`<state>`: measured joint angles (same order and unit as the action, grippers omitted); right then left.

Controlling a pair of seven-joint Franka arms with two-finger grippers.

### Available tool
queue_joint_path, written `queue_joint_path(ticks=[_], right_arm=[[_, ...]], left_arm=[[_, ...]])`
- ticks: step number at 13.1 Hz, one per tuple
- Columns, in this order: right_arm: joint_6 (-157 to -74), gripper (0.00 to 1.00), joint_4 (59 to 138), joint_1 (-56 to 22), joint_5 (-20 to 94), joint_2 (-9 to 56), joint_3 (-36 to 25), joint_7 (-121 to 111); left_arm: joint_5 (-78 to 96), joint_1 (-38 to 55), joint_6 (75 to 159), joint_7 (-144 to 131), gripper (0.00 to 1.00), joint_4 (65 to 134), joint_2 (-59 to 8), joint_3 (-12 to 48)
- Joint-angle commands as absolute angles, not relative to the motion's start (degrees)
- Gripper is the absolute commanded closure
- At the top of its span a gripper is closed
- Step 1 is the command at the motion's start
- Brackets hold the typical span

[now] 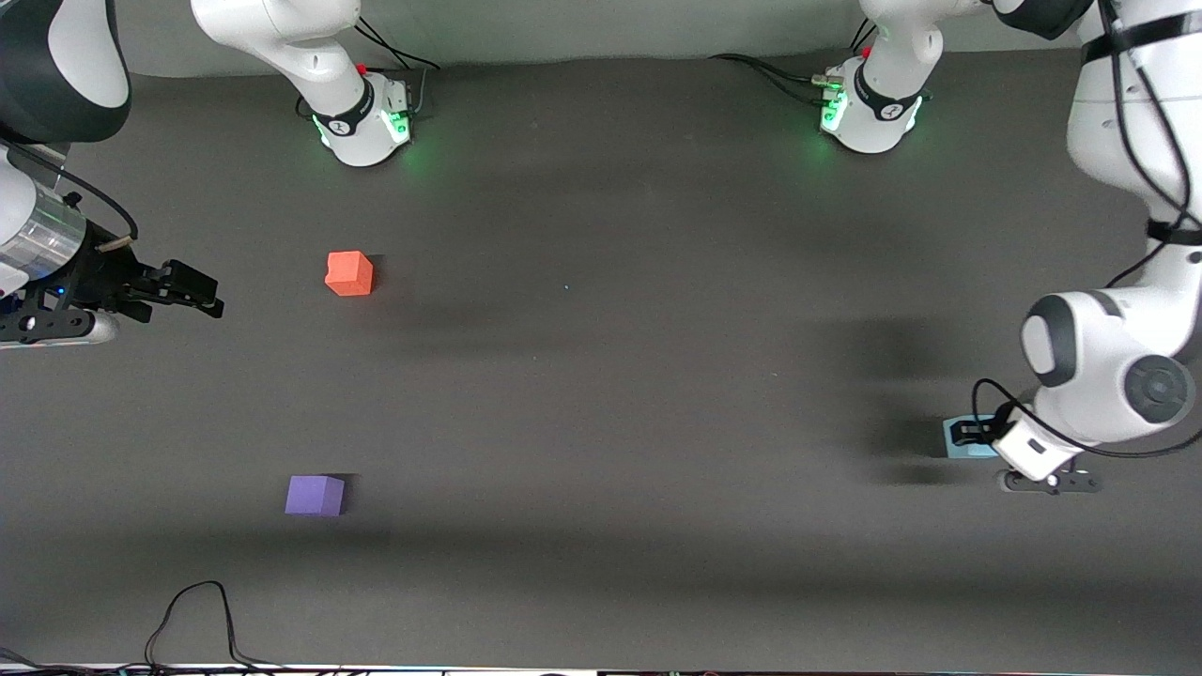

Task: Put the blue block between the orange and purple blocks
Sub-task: 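Lift the blue block and carry it toward the table middle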

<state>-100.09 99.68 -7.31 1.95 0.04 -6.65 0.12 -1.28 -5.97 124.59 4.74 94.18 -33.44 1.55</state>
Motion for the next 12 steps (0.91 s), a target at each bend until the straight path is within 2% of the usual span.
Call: queue_joint_path(ticks=[1, 4, 7, 12], right_arm=[[-100.1, 0.0, 99.4, -6.9, 1.9, 0.0, -6.7, -1.4], [-100.1, 0.0, 99.5, -6.9, 1.9, 0.0, -6.7, -1.5], [-100.1, 0.0, 99.5, -6.9, 1.9, 0.0, -6.7, -1.4], [-100.1, 0.0, 99.4, -7.0, 1.8, 0.0, -6.7, -1.5]], left_arm=[[-1.7, -5.6, 113.4, 4.5, 0.64, 89.1, -28.9, 1.6], [-1.2, -4.4, 103.9, 1.4, 0.64, 84.6, -25.9, 2.2], [-1.1, 1.6, 95.2, -6.0, 0.64, 77.2, -26.1, 2.2], [-0.4, 16.1, 93.3, -26.7, 0.65, 72.9, -27.3, 2.2]])
